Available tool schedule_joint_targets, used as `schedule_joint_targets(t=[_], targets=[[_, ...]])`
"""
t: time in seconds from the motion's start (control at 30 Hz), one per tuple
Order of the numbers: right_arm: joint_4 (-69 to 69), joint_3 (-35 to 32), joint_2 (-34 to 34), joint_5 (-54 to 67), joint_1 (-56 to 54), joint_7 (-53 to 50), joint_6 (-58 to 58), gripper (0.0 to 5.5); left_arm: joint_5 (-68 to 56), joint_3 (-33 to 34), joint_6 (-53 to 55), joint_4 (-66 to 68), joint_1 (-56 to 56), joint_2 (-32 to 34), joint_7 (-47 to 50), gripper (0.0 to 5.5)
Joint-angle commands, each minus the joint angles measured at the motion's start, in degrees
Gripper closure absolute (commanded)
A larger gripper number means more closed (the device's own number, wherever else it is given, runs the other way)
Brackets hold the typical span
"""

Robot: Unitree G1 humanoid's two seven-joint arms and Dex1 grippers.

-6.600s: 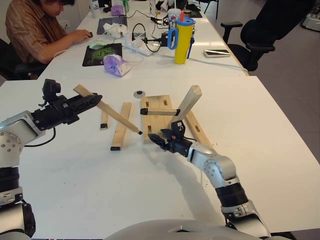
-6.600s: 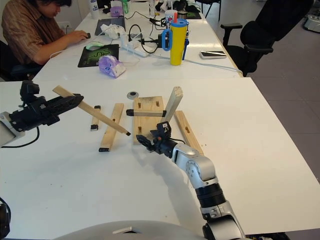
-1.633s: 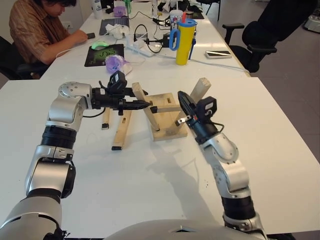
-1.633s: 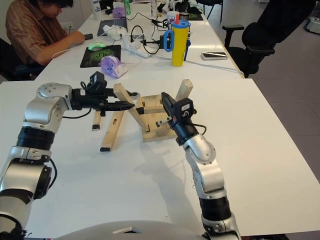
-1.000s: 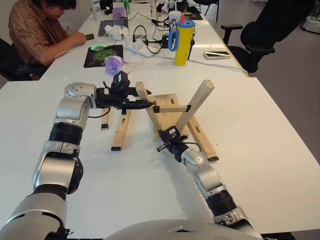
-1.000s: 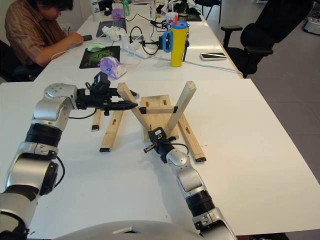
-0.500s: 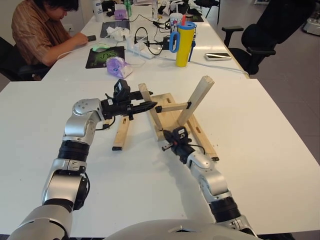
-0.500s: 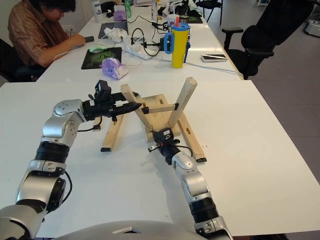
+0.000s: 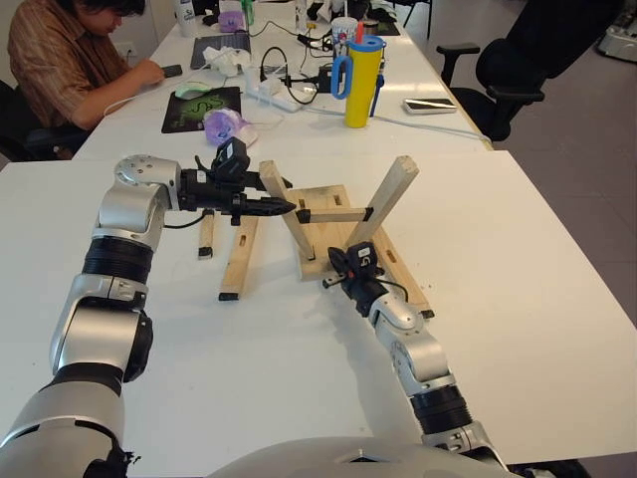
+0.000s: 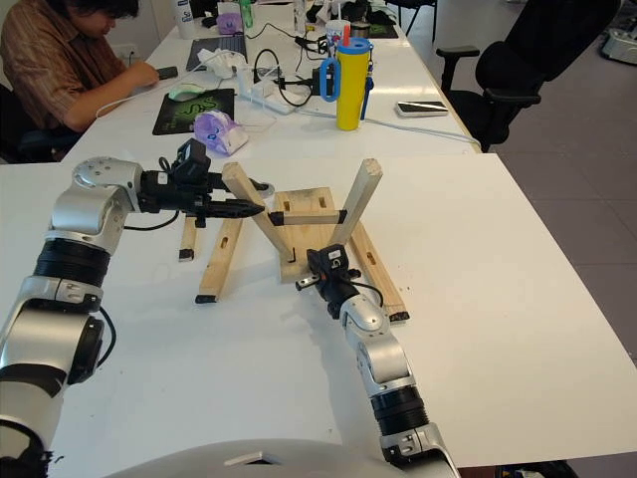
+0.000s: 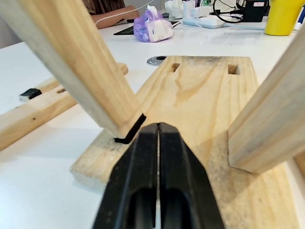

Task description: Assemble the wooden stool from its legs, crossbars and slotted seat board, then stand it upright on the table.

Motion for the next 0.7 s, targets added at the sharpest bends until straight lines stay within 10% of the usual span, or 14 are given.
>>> schedule_joint_targets(t=[0.03,0.47,0.7], targets=[[3.32,1.54,-0.56,-3.00,-1.45,-1.31,2.42,5.49,2.82,-0.76,-1.96,1.35,2.14,-0.30,0.87,3.44],[8.64,2.68,-1.89,-5.62,-2.37,-0.40,8.55,5.50,-1.82,7.35,5.16,-8.04,11.64,4.51,5.55,1.77],[10.03,2.21,-2.18,-5.31,-2.13,0.20,7.58,5.50,-24.60,28.78,22.47,-14.40,2.26,4.89,14.90,2.07]])
